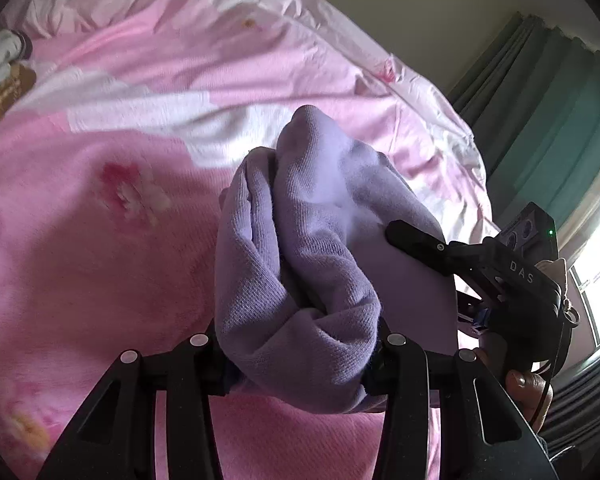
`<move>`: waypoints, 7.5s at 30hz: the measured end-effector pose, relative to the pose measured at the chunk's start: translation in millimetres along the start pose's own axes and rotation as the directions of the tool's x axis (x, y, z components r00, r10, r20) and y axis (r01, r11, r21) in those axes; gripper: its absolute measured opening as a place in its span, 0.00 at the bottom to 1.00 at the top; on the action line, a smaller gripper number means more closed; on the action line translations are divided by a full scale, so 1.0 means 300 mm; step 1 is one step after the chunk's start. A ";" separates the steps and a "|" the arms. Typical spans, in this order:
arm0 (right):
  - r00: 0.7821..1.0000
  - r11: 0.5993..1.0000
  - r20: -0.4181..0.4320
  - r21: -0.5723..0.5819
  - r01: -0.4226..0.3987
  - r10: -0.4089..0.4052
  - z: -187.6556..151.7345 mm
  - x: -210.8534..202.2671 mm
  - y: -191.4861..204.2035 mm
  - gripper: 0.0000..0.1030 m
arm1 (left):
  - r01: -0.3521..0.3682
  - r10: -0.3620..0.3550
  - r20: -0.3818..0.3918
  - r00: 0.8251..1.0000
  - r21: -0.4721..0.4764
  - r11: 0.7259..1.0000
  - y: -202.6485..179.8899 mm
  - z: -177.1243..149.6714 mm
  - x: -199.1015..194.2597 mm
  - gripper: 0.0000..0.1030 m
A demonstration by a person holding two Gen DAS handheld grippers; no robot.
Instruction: Fold small clothes
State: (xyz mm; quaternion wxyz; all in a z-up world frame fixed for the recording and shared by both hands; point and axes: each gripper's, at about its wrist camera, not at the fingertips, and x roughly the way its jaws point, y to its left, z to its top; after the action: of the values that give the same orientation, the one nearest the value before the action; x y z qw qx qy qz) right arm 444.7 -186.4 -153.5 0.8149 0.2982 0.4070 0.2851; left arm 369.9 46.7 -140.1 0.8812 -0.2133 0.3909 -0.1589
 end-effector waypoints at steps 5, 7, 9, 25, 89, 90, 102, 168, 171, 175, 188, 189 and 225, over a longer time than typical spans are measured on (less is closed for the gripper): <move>1.000 0.999 0.012 -0.051 -0.012 0.013 -0.030 0.009 0.172 0.44 | -0.006 0.006 0.046 0.999 -0.002 1.000 0.031 0.041 -0.139 0.43; 1.000 0.997 0.012 -0.069 -0.024 0.025 -0.030 0.015 0.242 0.44 | -0.015 0.015 0.070 0.997 -0.006 1.000 0.060 0.064 -0.208 0.43; 0.999 0.995 0.008 -0.090 -0.041 0.042 -0.030 0.039 0.330 0.44 | -0.024 0.025 0.094 0.995 -0.015 1.000 0.102 0.091 -0.284 0.43; 0.967 0.948 -0.108 -0.197 -0.249 0.231 -0.023 0.599 1.095 0.44 | -0.183 0.206 0.263 0.942 -0.110 0.977 0.714 0.431 -0.894 0.43; 0.966 0.786 0.158 -0.562 0.257 -0.203 -0.244 0.572 1.228 0.79 | -0.452 0.441 0.324 0.837 -0.048 0.891 0.699 0.288 -0.989 0.70; 0.961 0.775 0.176 -0.568 0.278 -0.215 -0.265 0.521 1.216 0.79 | -0.451 0.434 0.325 0.840 -0.027 0.892 0.649 0.260 -0.992 0.70; 0.856 0.701 0.384 -0.500 0.509 -0.346 -0.514 -0.182 0.971 0.82 | -0.415 0.368 0.298 0.881 0.109 0.903 0.145 -0.123 -0.924 0.81; 0.603 0.630 0.613 -0.210 0.748 -0.511 -0.935 -1.108 0.703 0.91 | -0.442 0.316 0.394 0.863 0.287 0.850 -0.392 -0.644 -0.962 1.00; 0.603 0.629 0.613 -0.212 0.748 -0.510 -0.937 -1.109 0.704 0.91 | -0.444 0.316 0.397 0.862 0.286 0.849 -0.393 -0.644 -0.961 1.00; 0.602 0.631 0.613 -0.208 0.747 -0.511 -0.937 -1.108 0.704 0.91 | -0.444 0.319 0.395 0.862 0.285 0.849 -0.393 -0.645 -0.961 1.00; 0.598 0.626 0.612 -0.204 0.752 -0.519 -0.934 -1.112 0.711 0.91 | -0.445 0.320 0.392 0.862 0.286 0.849 -0.397 -0.650 -0.964 1.00; 0.598 0.626 0.612 -0.204 0.752 -0.518 -0.934 -1.111 0.711 0.91 | -0.446 0.321 0.393 0.861 0.284 0.849 -0.399 -0.650 -0.963 1.00; 0.595 0.627 0.614 -0.199 0.753 -0.519 -0.940 -1.109 0.716 0.91 | -0.439 0.314 0.377 0.871 0.314 0.842 -0.408 -0.645 -0.948 1.00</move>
State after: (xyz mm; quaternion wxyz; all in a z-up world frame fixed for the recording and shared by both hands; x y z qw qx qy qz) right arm -6.3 -208.5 26.3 0.9818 -0.0023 0.1859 -0.0391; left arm 26.6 20.1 -19.0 0.9697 0.0258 0.2422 -0.0194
